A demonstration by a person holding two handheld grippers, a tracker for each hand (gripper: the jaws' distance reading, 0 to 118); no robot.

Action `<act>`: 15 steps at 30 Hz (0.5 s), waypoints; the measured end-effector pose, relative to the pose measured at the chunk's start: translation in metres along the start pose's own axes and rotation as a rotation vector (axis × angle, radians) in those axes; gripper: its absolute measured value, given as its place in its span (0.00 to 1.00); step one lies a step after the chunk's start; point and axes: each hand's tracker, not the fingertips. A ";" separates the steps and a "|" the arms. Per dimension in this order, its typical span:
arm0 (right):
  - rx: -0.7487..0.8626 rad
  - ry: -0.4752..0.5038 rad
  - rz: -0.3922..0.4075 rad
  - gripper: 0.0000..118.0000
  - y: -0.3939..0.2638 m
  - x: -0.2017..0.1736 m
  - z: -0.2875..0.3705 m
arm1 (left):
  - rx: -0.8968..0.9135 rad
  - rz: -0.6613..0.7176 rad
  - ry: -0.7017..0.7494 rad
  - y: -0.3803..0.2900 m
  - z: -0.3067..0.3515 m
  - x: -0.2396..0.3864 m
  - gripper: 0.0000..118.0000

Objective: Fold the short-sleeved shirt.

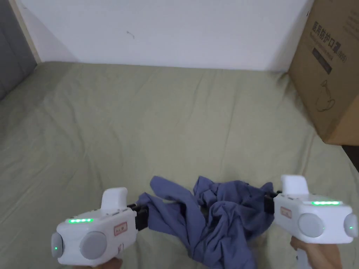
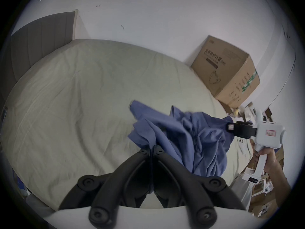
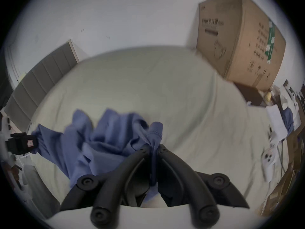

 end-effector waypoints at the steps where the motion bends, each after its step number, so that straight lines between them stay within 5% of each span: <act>1: 0.040 -0.012 0.005 0.05 0.013 0.002 0.015 | 0.020 0.006 0.001 0.009 0.004 -0.001 0.02; 15: 0.374 -0.090 -0.018 0.05 0.178 0.042 0.117 | 0.382 -0.164 0.220 0.220 0.095 -0.016 0.02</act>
